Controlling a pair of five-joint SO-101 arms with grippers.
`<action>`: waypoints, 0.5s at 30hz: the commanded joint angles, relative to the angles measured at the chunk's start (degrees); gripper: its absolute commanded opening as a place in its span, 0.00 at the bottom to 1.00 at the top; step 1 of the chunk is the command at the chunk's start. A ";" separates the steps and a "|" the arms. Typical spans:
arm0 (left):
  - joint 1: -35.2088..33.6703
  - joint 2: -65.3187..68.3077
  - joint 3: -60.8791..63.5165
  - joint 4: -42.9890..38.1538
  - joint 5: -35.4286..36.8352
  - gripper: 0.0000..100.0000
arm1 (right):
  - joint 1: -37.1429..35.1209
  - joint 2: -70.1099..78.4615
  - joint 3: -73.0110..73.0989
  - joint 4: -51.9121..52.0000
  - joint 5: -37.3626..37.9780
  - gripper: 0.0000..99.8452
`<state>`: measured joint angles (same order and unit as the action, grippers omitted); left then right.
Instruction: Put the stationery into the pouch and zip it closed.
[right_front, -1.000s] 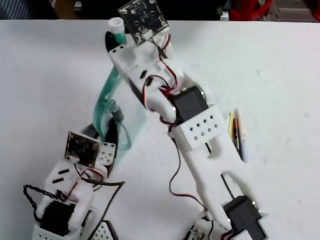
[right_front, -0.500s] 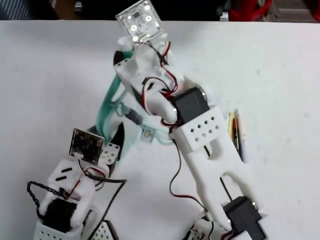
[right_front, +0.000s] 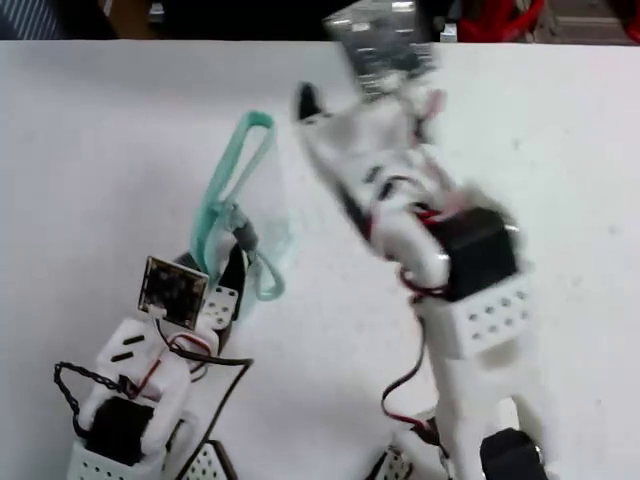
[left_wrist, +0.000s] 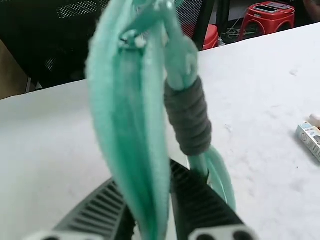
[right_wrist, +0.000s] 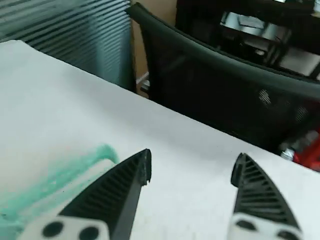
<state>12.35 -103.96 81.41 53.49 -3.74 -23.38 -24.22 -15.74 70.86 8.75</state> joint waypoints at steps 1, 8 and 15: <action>-0.66 0.92 -0.09 -0.79 -0.44 0.07 | 10.42 -1.63 -1.05 6.55 0.18 0.25; -0.66 0.92 -0.09 -0.79 -0.44 0.07 | 27.65 -1.63 13.36 9.19 11.34 0.16; -0.66 0.92 0.00 -0.79 -0.44 0.07 | 33.80 -1.63 38.59 -9.54 16.44 0.18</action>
<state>12.35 -103.96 81.41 53.49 -3.65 8.35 -24.22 15.65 69.98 24.13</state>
